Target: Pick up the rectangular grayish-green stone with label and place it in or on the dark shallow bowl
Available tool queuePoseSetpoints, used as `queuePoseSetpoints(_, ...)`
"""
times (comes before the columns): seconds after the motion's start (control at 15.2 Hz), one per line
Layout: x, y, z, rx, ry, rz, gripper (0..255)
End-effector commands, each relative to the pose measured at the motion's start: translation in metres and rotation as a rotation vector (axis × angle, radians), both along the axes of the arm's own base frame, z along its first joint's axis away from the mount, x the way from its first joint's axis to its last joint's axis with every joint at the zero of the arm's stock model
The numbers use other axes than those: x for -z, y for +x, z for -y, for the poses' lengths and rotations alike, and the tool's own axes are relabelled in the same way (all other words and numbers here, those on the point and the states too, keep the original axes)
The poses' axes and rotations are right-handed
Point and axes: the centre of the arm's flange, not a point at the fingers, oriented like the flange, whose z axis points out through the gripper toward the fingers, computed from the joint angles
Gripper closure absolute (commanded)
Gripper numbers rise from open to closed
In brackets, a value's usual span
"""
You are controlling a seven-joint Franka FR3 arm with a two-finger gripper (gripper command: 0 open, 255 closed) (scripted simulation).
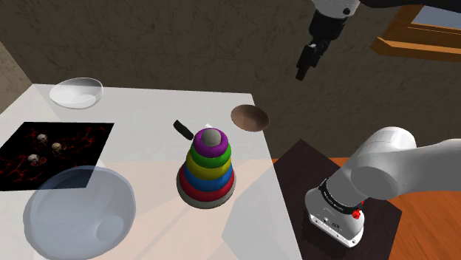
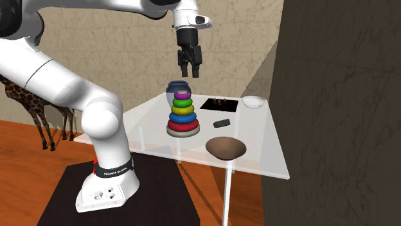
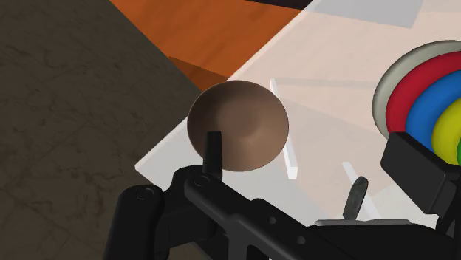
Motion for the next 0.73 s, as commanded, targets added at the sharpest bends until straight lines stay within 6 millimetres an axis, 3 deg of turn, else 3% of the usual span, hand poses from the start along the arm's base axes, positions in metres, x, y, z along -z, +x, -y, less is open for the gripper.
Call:
queuePoseSetpoints(0.0,0.000,0.000,0.000,0.000,0.000,0.000,0)
queuePoseSetpoints(0.66,0.082,0.078,-0.071,-0.001,-0.009,-0.007,0)
